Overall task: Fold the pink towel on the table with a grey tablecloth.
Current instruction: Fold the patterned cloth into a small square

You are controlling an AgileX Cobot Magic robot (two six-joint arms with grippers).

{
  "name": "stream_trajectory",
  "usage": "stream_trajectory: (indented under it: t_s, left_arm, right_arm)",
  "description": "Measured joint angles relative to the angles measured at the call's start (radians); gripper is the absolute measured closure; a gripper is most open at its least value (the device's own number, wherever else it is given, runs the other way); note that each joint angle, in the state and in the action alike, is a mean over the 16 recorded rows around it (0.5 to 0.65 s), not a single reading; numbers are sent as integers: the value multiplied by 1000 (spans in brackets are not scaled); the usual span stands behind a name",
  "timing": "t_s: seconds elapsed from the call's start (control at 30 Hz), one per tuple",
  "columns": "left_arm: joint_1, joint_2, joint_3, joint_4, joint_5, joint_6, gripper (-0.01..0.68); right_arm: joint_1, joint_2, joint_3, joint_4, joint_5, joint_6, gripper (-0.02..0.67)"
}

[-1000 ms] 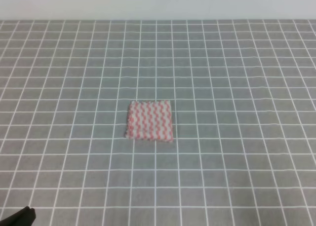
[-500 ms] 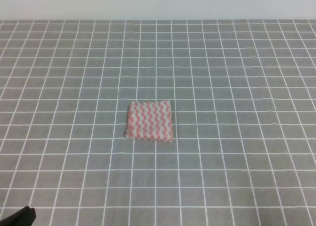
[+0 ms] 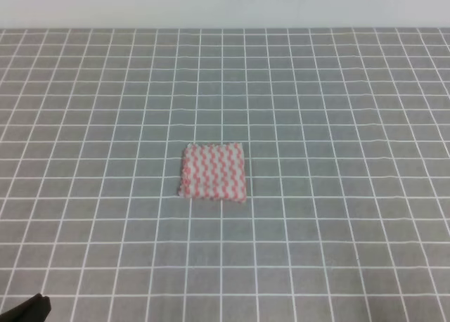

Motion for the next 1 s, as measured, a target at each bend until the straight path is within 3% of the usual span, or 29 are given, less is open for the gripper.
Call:
stream_trajectory:
  t_s: [0.5, 1.0]
  left_arm:
    - [30, -132, 0, 205, 34, -63, 675]
    - [56, -168, -2, 202, 105, -84, 675]
  right_arm:
    - [0, -1, 3, 0, -3, 0, 664]
    - [0, 0, 1, 0, -1, 0, 664]
